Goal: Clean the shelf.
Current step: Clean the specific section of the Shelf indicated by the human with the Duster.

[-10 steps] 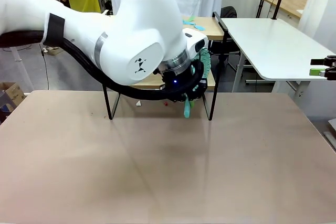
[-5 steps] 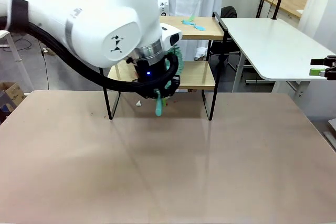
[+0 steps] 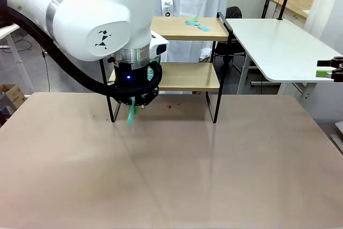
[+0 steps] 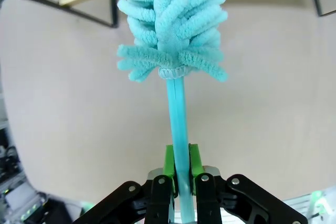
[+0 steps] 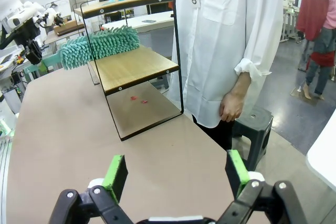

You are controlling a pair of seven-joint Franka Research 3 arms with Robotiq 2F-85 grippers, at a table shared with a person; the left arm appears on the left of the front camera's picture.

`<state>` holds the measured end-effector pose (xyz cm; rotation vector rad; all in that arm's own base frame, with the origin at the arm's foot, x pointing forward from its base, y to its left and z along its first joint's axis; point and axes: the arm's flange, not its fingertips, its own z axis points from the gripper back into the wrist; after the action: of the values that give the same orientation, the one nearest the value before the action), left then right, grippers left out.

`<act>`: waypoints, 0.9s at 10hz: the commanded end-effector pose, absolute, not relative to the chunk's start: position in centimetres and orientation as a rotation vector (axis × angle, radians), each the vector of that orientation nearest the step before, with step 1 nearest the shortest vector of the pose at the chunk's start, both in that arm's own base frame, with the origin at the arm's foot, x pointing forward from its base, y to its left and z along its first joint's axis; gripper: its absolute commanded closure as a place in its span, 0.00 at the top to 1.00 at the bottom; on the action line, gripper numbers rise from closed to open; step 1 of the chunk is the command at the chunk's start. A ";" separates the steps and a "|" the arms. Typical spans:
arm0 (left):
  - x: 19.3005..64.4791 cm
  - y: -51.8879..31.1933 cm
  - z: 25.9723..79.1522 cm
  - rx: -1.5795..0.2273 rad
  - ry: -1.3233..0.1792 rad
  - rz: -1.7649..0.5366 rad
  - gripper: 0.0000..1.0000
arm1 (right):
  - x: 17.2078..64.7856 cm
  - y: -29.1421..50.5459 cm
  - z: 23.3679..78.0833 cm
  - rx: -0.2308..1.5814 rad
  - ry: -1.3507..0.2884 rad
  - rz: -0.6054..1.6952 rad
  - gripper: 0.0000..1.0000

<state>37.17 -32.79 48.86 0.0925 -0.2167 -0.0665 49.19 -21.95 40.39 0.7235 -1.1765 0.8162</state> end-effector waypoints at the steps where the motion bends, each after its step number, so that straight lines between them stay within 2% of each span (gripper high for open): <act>1: 36.7 -31.3 49.2 0.195 -0.196 -0.035 0.13 | 49.2 -21.8 40.7 0.720 -1.177 0.824 1.00; 4: 36.7 -29.0 48.4 0.437 -0.144 0.003 0.13 | 49.2 -21.8 40.7 0.720 -1.177 0.824 1.00; 6: 35.4 -29.7 49.8 0.572 -0.207 0.037 0.13 | 49.2 -21.8 40.7 0.720 -1.177 0.824 1.00; 9: 33.8 -32.2 51.9 0.615 -0.353 0.064 0.13 | 49.2 -21.8 40.7 0.720 -1.177 0.824 1.00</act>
<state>33.82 -31.81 51.42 0.5767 -0.2958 0.0038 49.19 -21.94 40.39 0.7236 -1.1765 0.8162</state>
